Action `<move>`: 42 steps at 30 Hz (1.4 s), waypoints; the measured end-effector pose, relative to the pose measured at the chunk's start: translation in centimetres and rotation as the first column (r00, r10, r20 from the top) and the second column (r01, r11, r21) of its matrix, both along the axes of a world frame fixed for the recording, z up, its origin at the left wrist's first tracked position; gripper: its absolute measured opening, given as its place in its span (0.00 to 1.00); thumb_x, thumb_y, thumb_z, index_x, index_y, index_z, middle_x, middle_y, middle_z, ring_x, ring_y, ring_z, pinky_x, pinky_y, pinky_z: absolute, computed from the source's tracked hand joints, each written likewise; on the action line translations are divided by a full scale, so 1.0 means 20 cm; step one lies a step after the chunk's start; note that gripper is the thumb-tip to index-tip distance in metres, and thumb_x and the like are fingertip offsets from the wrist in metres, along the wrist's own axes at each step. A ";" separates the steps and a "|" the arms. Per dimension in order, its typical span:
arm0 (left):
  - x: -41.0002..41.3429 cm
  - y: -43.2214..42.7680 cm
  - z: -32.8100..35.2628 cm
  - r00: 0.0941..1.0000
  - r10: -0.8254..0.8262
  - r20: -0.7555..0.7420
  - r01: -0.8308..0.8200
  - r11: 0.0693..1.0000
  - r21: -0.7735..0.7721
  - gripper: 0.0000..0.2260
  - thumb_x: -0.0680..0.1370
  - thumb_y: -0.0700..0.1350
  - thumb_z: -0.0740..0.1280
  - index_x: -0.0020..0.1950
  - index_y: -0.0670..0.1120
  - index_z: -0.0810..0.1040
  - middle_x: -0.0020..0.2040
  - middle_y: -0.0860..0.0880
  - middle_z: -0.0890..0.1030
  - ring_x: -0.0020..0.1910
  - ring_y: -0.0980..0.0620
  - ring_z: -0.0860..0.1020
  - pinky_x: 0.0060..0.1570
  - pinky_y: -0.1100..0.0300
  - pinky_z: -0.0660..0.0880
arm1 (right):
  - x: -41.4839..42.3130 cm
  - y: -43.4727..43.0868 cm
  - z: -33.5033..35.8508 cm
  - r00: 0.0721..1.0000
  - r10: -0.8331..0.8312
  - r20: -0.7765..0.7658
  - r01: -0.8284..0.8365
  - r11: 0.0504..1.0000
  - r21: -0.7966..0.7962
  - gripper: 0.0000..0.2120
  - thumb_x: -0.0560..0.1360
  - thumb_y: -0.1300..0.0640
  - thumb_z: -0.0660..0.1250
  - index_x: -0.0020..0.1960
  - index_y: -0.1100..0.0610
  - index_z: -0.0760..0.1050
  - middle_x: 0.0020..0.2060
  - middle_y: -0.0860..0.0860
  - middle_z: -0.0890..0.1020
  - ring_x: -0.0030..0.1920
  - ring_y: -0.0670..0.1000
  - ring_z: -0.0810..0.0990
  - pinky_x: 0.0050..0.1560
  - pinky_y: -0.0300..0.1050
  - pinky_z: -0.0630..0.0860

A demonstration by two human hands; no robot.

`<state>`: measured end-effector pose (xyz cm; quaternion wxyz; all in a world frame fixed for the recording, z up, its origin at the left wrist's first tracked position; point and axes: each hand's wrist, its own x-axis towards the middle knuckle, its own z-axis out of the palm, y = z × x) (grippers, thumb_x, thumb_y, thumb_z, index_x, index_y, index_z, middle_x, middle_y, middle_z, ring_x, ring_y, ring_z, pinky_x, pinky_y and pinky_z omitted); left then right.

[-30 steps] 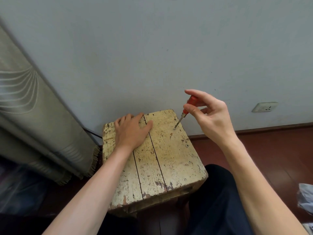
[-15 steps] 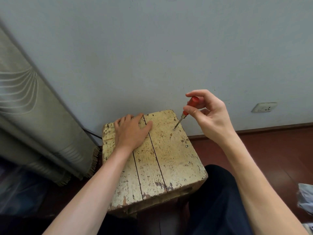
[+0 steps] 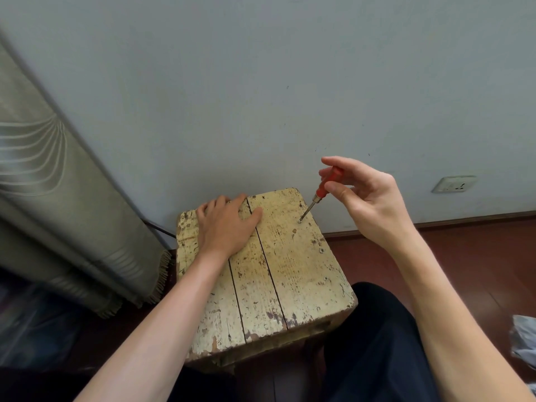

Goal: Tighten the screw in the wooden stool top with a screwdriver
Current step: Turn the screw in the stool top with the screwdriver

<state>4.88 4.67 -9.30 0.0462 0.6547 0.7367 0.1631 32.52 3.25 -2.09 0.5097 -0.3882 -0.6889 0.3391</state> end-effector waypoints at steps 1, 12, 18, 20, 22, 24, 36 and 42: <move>0.00 0.00 0.00 1.000 0.000 -0.002 0.000 1.000 0.000 0.32 0.78 0.73 0.50 0.76 0.58 0.69 0.68 0.50 0.75 0.70 0.48 0.69 0.72 0.47 0.57 | 0.00 0.00 0.00 1.000 -0.012 -0.004 0.012 1.000 -0.005 0.18 0.82 0.64 0.73 0.66 0.45 0.83 0.53 0.48 0.88 0.54 0.53 0.90 0.62 0.64 0.83; 0.00 0.00 0.01 1.000 0.003 -0.016 -0.003 1.000 -0.007 0.33 0.78 0.73 0.50 0.77 0.58 0.69 0.68 0.49 0.75 0.70 0.48 0.69 0.71 0.48 0.57 | -0.10 0.00 0.01 0.996 -0.091 0.002 0.091 0.995 0.038 0.14 0.79 0.56 0.78 0.59 0.41 0.83 0.47 0.45 0.86 0.49 0.51 0.89 0.43 0.39 0.77; 0.00 0.00 0.00 1.000 0.006 -0.012 -0.006 1.000 -0.007 0.33 0.77 0.73 0.49 0.77 0.58 0.69 0.68 0.50 0.75 0.70 0.48 0.68 0.72 0.47 0.57 | -0.03 0.00 0.01 1.000 0.012 0.019 -0.012 1.000 0.009 0.23 0.82 0.63 0.72 0.68 0.38 0.80 0.59 0.42 0.87 0.64 0.49 0.87 0.61 0.63 0.84; 0.00 0.01 -0.01 1.000 0.006 -0.009 -0.006 1.000 -0.005 0.33 0.77 0.73 0.49 0.76 0.59 0.69 0.67 0.50 0.75 0.70 0.48 0.69 0.72 0.48 0.57 | -0.03 0.00 0.00 1.000 0.007 0.014 -0.007 1.000 0.005 0.22 0.82 0.64 0.72 0.66 0.38 0.81 0.58 0.45 0.88 0.61 0.51 0.88 0.63 0.65 0.83; -0.01 0.01 -0.01 1.000 0.004 -0.010 -0.004 1.000 -0.002 0.33 0.77 0.73 0.49 0.76 0.59 0.69 0.67 0.50 0.75 0.69 0.48 0.69 0.71 0.48 0.57 | -0.03 0.00 0.00 1.000 -0.007 0.008 0.007 1.000 0.002 0.22 0.82 0.64 0.72 0.66 0.39 0.82 0.56 0.47 0.88 0.58 0.52 0.88 0.63 0.65 0.82; -0.01 0.00 -0.02 1.000 0.004 -0.009 -0.004 1.000 0.004 0.33 0.77 0.73 0.50 0.76 0.59 0.69 0.67 0.50 0.76 0.69 0.48 0.69 0.71 0.48 0.57 | -0.03 0.00 0.01 0.999 -0.031 0.016 0.031 1.000 0.000 0.22 0.82 0.64 0.74 0.66 0.39 0.81 0.54 0.45 0.88 0.57 0.51 0.88 0.62 0.62 0.83; -0.01 0.01 -0.02 1.000 0.005 0.017 -0.005 1.000 0.019 0.33 0.77 0.74 0.50 0.76 0.58 0.70 0.66 0.51 0.76 0.69 0.49 0.69 0.72 0.47 0.58 | -0.03 0.01 0.00 0.995 -0.099 0.018 0.099 0.995 0.018 0.20 0.80 0.61 0.77 0.67 0.44 0.82 0.53 0.48 0.88 0.56 0.48 0.88 0.56 0.53 0.84; -0.01 0.01 -0.02 1.000 0.003 0.004 -0.003 1.000 0.021 0.33 0.77 0.73 0.50 0.76 0.58 0.70 0.66 0.51 0.76 0.69 0.49 0.70 0.72 0.47 0.58 | 0.00 0.00 0.00 1.000 0.027 -0.012 -0.028 0.999 -0.033 0.24 0.83 0.66 0.72 0.72 0.44 0.78 0.60 0.45 0.88 0.63 0.47 0.87 0.65 0.46 0.83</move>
